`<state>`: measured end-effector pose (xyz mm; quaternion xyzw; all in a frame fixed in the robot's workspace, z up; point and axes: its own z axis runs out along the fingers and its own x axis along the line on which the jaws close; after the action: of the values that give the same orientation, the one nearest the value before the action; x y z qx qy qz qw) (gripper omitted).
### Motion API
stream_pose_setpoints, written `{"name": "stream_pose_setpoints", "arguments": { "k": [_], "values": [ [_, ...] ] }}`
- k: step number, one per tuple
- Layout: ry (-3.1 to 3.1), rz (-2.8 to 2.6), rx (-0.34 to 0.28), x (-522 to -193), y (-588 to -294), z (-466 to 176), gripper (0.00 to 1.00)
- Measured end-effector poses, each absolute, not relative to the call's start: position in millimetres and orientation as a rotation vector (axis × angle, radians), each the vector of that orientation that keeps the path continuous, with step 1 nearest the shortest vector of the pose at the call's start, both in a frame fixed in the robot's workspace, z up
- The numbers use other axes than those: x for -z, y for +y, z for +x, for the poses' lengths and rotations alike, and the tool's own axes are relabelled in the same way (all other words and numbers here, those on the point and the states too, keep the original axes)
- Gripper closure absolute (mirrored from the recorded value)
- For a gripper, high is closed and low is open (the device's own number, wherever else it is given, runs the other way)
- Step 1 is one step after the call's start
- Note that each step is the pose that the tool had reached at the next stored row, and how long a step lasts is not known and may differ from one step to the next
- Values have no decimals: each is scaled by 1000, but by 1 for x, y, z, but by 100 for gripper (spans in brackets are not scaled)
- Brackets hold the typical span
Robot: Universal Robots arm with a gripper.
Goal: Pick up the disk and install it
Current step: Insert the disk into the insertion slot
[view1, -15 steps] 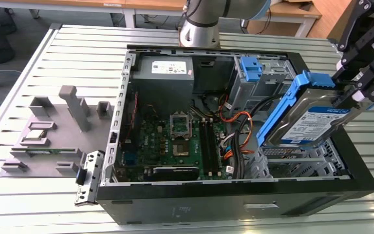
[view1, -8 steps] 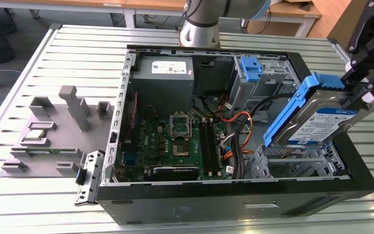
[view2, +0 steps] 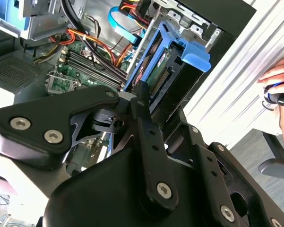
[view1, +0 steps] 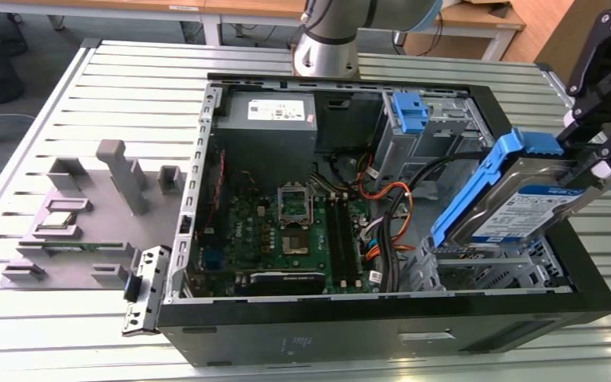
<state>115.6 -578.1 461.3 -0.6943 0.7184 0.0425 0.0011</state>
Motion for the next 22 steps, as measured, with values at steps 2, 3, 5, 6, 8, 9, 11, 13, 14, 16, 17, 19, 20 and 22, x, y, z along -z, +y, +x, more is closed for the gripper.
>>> {"name": "stream_pose_setpoints", "arguments": {
  "k": [2, 3, 5, 6, 8, 9, 11, 13, 14, 16, 17, 19, 20, 22],
  "values": [
    [2245, -2191, -133, -461, -578, 116, 65],
    [2244, -2192, -133, -461, -578, 116, 65],
    [2242, -2194, -133, -460, -578, 116, 65],
    [2242, -2194, -133, -460, -578, 116, 65],
    [2241, -2195, -133, -459, -578, 116, 65],
    [2241, -2195, -133, -459, -578, 116, 65],
    [2241, -2195, -134, -458, -578, 117, 65],
    [2240, -2196, -133, -457, -578, 118, 65],
    [2240, -2196, -133, -456, -578, 118, 65],
    [2241, -2196, -133, -455, -578, 118, 65],
    [2240, -2196, -133, -454, -578, 118, 65],
    [2240, -2196, -133, -454, -578, 118, 65],
    [2240, -2196, -133, -454, -578, 118, 65],
    [2240, -2196, -134, -454, -578, 120, 65]
  ]
}}
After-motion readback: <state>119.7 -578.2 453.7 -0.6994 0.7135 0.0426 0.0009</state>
